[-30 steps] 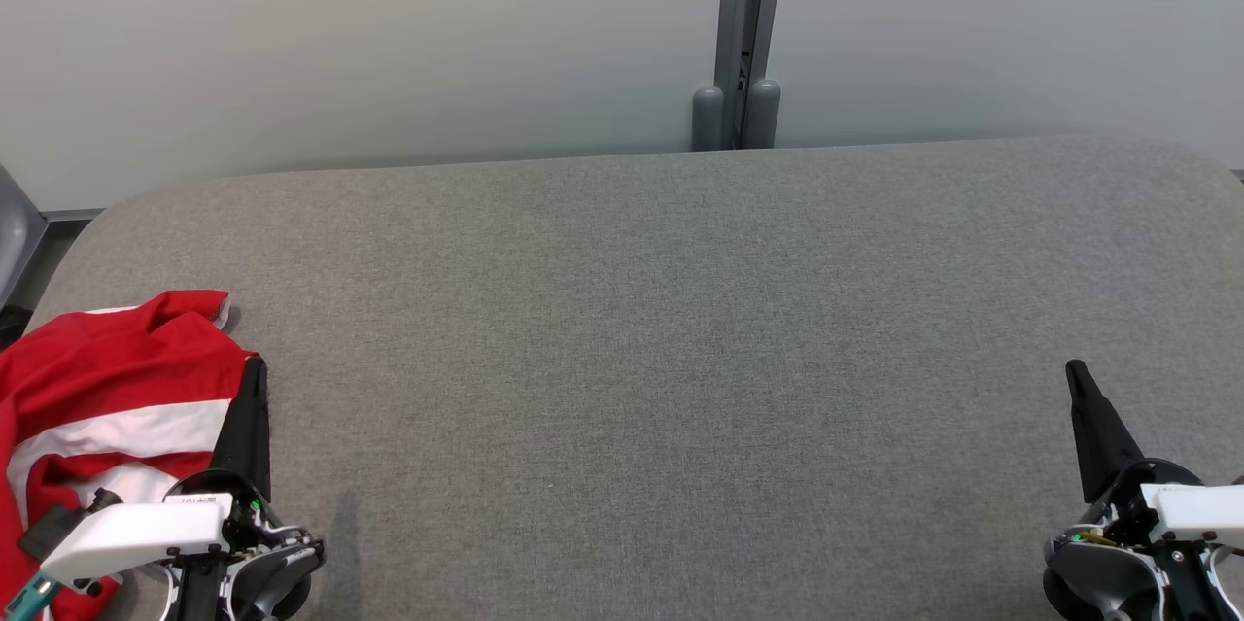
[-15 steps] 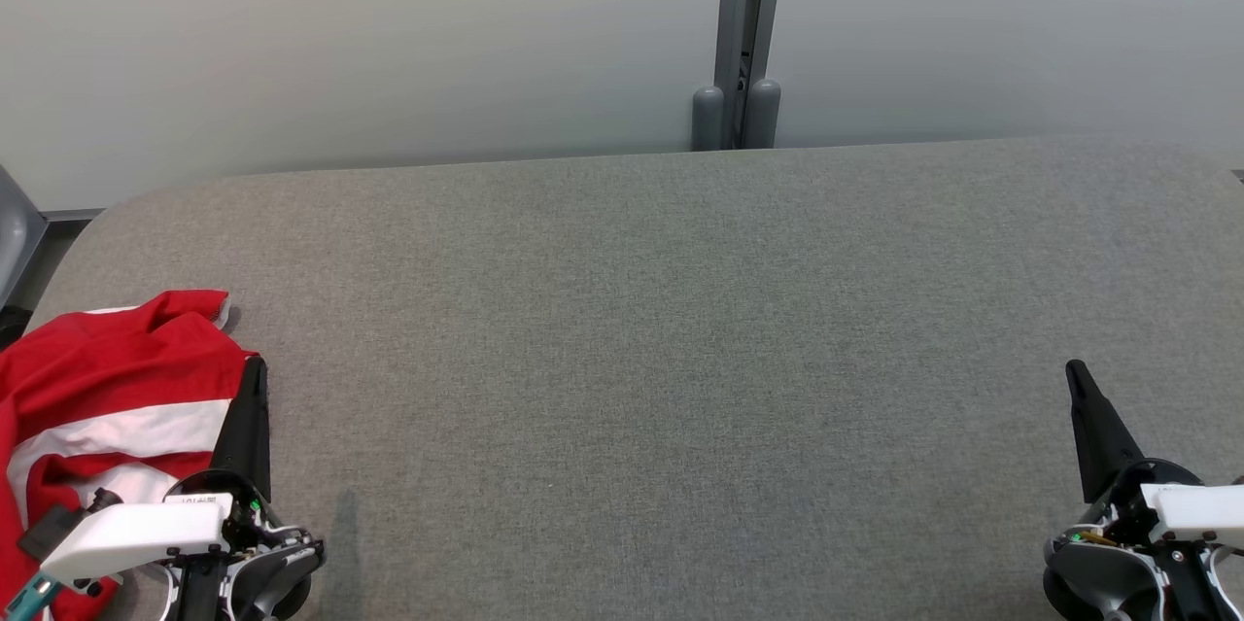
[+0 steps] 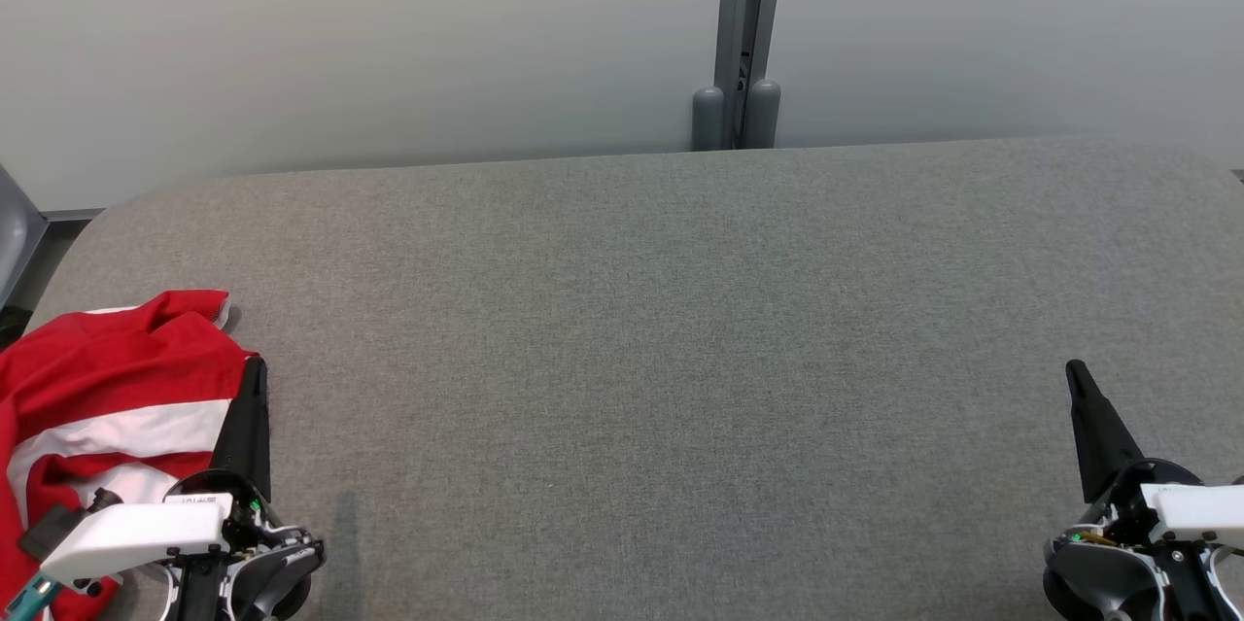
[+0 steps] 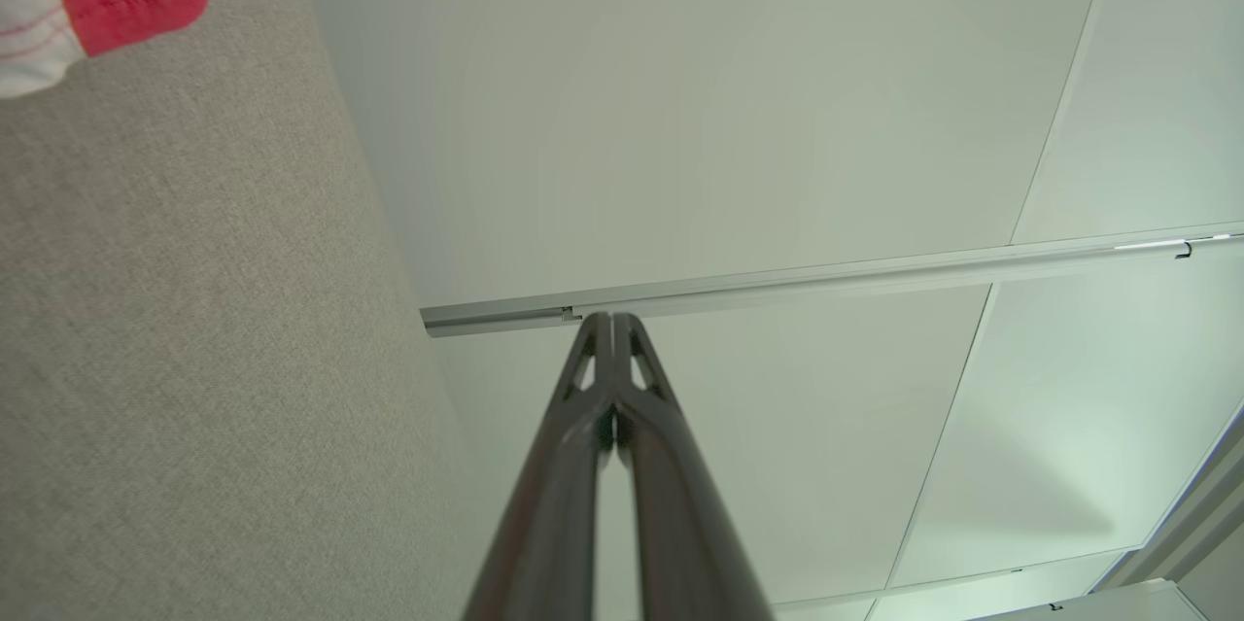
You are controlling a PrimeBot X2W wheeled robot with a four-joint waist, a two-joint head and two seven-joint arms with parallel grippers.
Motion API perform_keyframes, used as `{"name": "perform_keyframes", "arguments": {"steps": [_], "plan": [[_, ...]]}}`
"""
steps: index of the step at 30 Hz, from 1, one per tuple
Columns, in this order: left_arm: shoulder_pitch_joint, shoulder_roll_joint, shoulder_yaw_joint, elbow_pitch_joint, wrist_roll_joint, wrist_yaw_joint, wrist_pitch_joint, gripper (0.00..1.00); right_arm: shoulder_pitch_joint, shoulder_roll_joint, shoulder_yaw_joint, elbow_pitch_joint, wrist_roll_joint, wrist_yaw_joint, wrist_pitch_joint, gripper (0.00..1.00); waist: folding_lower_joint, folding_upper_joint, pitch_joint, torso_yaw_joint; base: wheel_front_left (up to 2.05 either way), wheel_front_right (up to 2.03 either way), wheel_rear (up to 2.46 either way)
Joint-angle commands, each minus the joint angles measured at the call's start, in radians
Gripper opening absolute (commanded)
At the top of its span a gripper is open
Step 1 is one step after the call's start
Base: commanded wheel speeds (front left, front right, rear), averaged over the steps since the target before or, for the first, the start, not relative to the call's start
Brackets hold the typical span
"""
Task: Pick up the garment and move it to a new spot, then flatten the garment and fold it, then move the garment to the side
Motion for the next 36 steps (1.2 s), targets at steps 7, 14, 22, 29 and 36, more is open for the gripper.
{"name": "perform_keyframes", "arguments": {"steps": [7, 14, 22, 29, 36], "plan": [[-0.010, 0.002, 0.003, 0.000, -0.001, -0.004, 0.002, 0.00, -0.010, -0.004, -0.001, 0.002, 0.002, 0.001, 0.001, 0.00, 0.0000, 0.0000, 0.000, 0.000, 0.00, 0.00, 0.00], [0.015, -0.005, -0.003, 0.017, 0.001, 0.000, -0.002, 1.00, 0.015, 0.008, 0.001, 0.015, -0.002, 0.000, -0.002, 1.00, 0.0000, 0.0000, 0.000, 0.000, 0.00, 0.00, 0.00], [-0.002, -0.002, -0.020, 0.004, 0.018, 0.000, -0.032, 1.00, 0.006, 0.002, 0.019, -0.003, -0.031, 0.000, -0.043, 1.00, 0.0000, 0.0000, 0.002, 0.001, 0.00, 0.00, 0.00], [-0.018, 0.013, -0.039, -0.019, 0.076, 0.000, -0.077, 1.00, -0.013, -0.012, 0.030, -0.023, -0.113, 0.000, -0.078, 1.00, 0.0000, 0.0000, 0.004, 0.001, 0.00, 0.00, 0.00], [-0.033, 0.015, -0.036, -0.082, 0.268, 0.000, -0.112, 1.00, -0.030, -0.024, 0.035, -0.079, -0.308, 0.000, -0.113, 1.00, 0.0000, 0.0000, 0.006, 0.001, 0.00, 0.00, 0.00]]}}
